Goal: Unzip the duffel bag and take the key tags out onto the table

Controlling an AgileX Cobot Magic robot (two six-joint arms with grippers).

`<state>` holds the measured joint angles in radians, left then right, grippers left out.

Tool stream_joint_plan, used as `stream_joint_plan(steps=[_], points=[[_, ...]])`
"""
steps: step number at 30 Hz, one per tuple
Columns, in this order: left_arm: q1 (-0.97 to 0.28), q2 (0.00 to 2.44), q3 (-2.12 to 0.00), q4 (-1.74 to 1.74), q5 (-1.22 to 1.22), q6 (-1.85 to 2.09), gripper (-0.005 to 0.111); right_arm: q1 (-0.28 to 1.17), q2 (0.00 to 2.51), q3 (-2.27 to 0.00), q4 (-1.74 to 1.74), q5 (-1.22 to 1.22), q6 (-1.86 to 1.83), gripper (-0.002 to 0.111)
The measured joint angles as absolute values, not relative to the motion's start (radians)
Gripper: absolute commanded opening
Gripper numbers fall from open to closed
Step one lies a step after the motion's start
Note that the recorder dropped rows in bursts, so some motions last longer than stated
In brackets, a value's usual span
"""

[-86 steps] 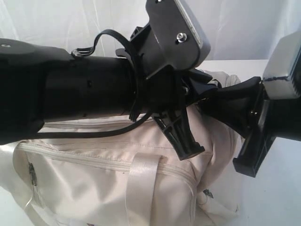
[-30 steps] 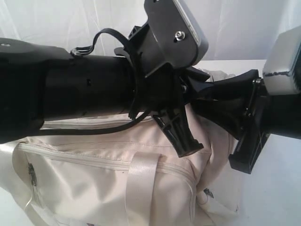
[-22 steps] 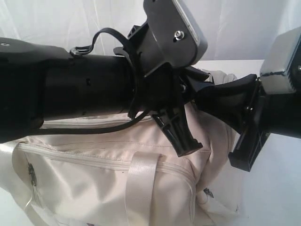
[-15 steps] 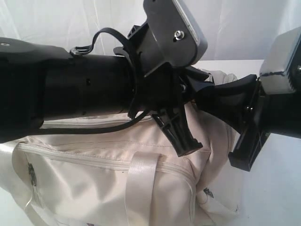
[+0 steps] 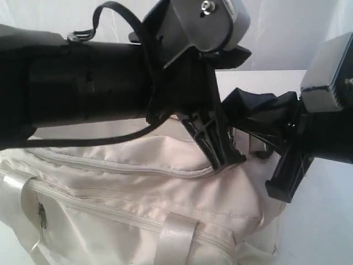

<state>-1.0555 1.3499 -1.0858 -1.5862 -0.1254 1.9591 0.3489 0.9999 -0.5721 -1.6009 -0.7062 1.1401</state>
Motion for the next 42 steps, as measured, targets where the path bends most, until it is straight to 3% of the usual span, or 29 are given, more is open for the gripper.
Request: stream_joint_plan(steps=[8,12,16,24,42], points=[[-1.056,1.271,-1.086,-1.695,-0.609,1.959,0.042,0.349,0.877,-0.572,-1.734,-0.733,1.35,0.0],[-1.056,1.258,-1.038,-1.715,-0.773,1.959,0.017,0.349,0.781,-0.571,-1.758,-0.776,1.455,0.0],[-1.056,1.258,-0.962,-1.723,-0.921,1.959,0.003,0.349,0.738,-0.568,-1.776,-0.834,1.55,0.0],[-1.056,1.256,-0.874,-1.725,-1.198,1.959,0.002,0.349,0.729,-0.485,-1.767,-0.879,1.582,0.0],[-1.056,1.078,-0.855,-1.725,-1.214,1.959,0.001,0.349,0.729,-0.286,-1.752,-1.051,1.588,0.0]])
